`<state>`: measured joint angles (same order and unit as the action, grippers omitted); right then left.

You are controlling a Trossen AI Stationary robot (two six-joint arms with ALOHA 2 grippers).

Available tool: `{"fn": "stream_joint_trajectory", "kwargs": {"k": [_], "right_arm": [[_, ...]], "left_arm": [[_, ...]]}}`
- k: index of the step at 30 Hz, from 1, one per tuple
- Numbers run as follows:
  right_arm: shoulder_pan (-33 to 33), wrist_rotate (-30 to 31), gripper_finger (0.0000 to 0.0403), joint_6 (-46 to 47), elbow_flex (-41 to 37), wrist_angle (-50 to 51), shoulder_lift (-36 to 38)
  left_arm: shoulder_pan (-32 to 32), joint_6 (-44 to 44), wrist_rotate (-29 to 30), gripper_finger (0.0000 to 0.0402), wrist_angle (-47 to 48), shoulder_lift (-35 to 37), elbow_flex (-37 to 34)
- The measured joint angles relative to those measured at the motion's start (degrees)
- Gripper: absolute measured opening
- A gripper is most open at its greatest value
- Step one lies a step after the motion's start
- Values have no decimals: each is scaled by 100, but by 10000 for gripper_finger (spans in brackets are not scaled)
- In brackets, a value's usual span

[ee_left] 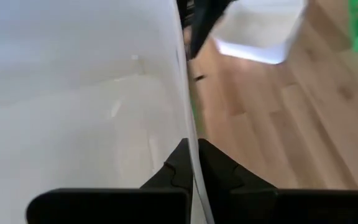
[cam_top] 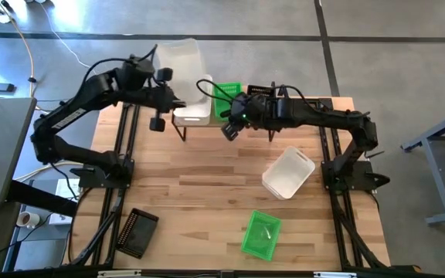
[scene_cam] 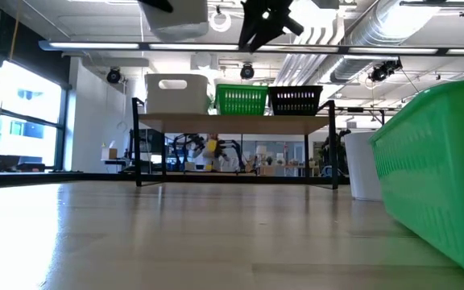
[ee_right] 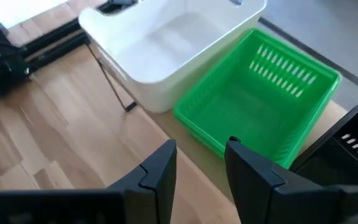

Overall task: Stack baskets on shelf by color
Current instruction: Stack the bottom white bin on top of the white bin

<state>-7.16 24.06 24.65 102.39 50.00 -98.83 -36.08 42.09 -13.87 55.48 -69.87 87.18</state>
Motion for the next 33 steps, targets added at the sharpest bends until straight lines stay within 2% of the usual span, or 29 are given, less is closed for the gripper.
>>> {"fn": "stream_joint_trajectory", "kwargs": {"k": [5,17,27,31,33], "right_arm": [[-151,-329,122,-268,0,104,0],[-158,-326,122,-582,0,168,-2],[-158,-325,122,-674,0,196,-2],[-158,-324,122,-671,0,197,-4],[-158,-324,122,-674,0,199,-4]], "left_arm": [[-196,118,-162,1,108,-349,0],[-462,217,-760,1,803,-908,0],[-799,652,-865,1,806,-1027,0],[-947,896,-1400,1,820,-1027,0],[-1003,1012,-1440,1,846,-1027,0]]}}
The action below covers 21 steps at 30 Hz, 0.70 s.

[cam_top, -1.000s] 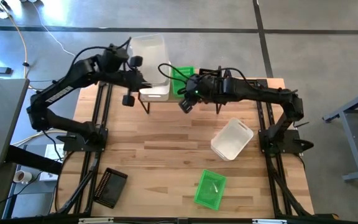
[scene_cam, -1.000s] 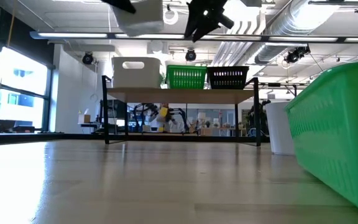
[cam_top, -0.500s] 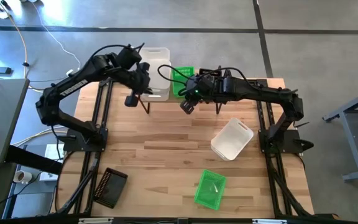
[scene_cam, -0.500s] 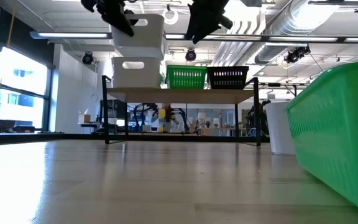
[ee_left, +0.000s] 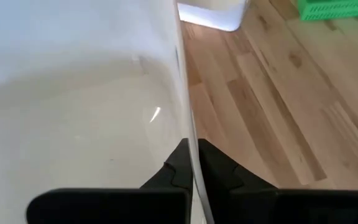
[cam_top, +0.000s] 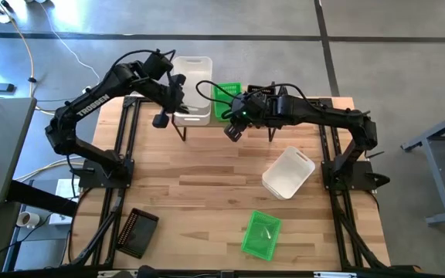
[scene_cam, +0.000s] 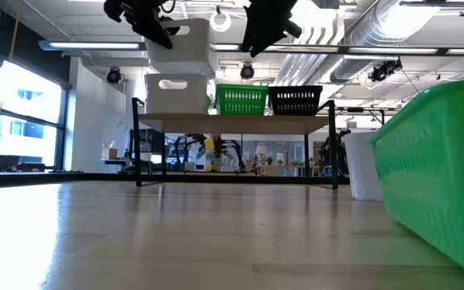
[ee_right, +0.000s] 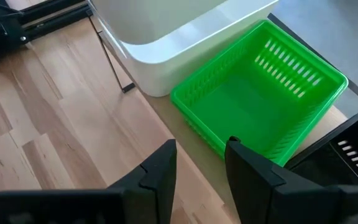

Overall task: Stack baskets on shelf by color
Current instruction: Stack the bottom white bin on top of the white bin

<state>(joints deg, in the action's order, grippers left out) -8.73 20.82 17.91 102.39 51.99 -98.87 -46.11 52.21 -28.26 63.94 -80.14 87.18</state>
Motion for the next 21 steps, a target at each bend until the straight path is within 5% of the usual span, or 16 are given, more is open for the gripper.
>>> {"fn": "stream_joint_trajectory", "kwargs": {"k": [21], "right_arm": [[-113,79,122,9,0,-13,-2]], "left_arm": [[-188,235,169,1,505,-650,7]]}}
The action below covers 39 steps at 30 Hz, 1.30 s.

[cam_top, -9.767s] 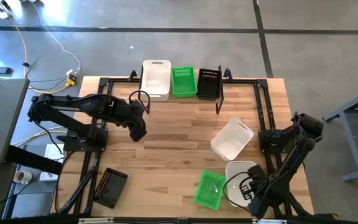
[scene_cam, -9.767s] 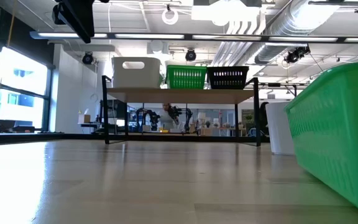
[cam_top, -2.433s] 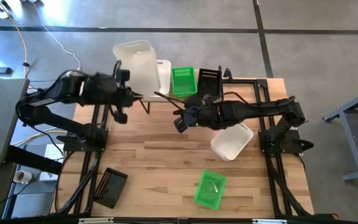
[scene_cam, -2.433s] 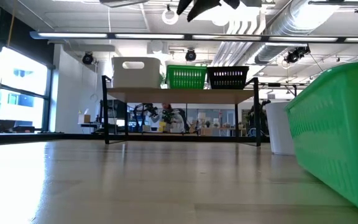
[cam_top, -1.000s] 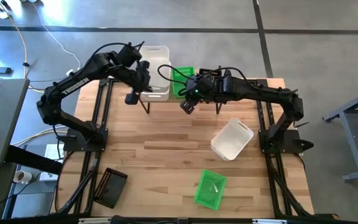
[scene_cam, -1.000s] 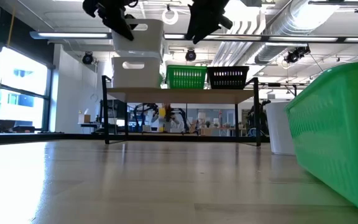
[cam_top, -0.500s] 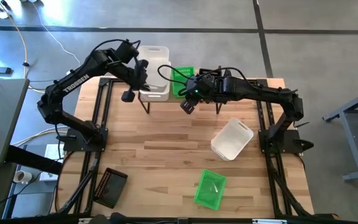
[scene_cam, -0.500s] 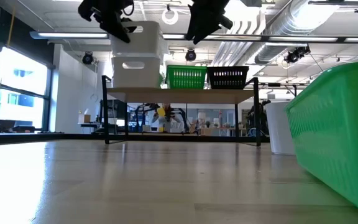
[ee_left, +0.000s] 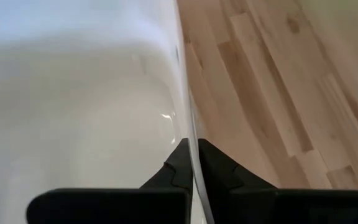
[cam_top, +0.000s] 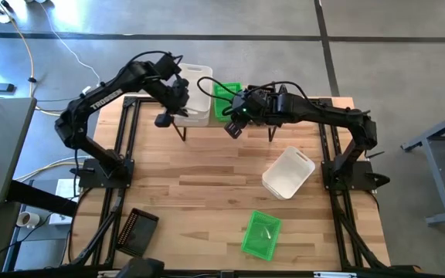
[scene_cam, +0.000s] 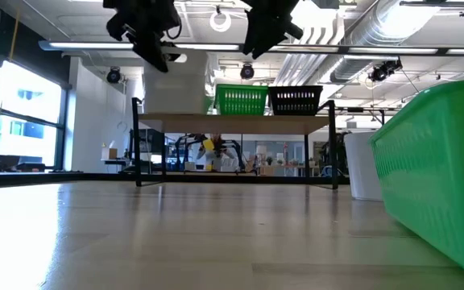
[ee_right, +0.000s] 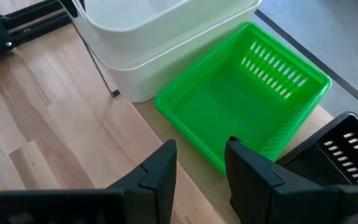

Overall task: Stack baskets on shelf by color
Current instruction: Stack the bottom white bin on top of the white bin

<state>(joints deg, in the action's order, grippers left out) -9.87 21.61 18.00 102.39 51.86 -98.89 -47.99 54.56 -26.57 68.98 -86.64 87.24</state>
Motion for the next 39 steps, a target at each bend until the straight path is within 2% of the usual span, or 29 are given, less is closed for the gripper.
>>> {"fn": "stream_joint_trajectory", "kwargs": {"k": [4,18,33,39], "right_arm": [[-14,41,122,-2,0,0,0],[-68,50,122,38,-2,-2,0],[-77,50,122,146,-2,-2,0],[-77,43,122,146,-2,-2,0]], "left_arm": [[0,-266,275,2,-141,-27,0],[4,-357,436,46,-271,-27,0],[70,-949,620,141,-291,-27,-2],[243,-965,782,165,-279,-25,-2]]}}
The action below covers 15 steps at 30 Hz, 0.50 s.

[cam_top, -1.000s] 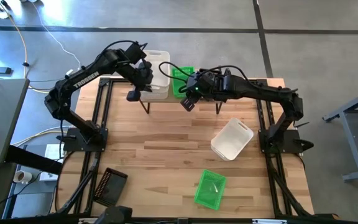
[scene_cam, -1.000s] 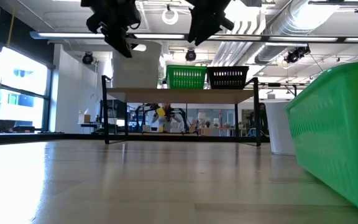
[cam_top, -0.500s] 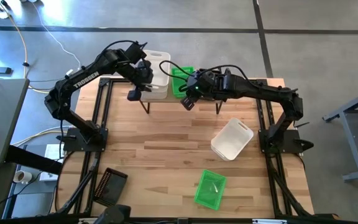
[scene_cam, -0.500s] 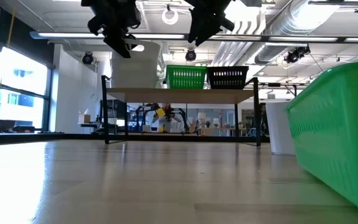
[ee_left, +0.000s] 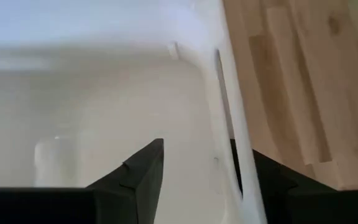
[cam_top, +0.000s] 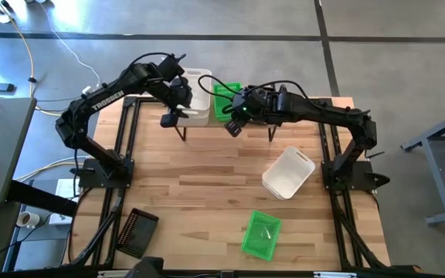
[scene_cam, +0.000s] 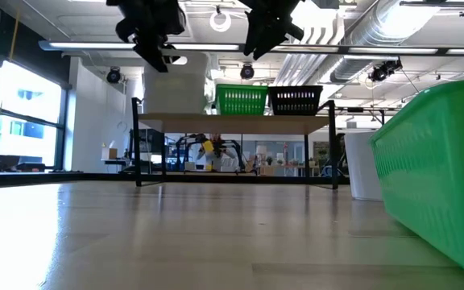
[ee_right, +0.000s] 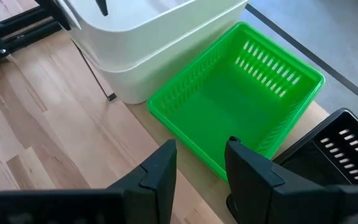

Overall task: Stack baskets on shelf by color
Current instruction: Stack the bottom white bin on top of the white bin

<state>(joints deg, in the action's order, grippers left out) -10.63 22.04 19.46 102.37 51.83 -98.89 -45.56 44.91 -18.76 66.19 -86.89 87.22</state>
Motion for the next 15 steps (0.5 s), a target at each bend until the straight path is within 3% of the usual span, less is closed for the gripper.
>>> {"fn": "stream_joint_trajectory", "kwargs": {"k": [5,15], "right_arm": [[0,-2,122,0,0,0,0],[0,-9,122,0,0,2,0]], "left_arm": [[123,6,521,168,-3,0,0],[144,-82,550,159,4,-4,484]]}}
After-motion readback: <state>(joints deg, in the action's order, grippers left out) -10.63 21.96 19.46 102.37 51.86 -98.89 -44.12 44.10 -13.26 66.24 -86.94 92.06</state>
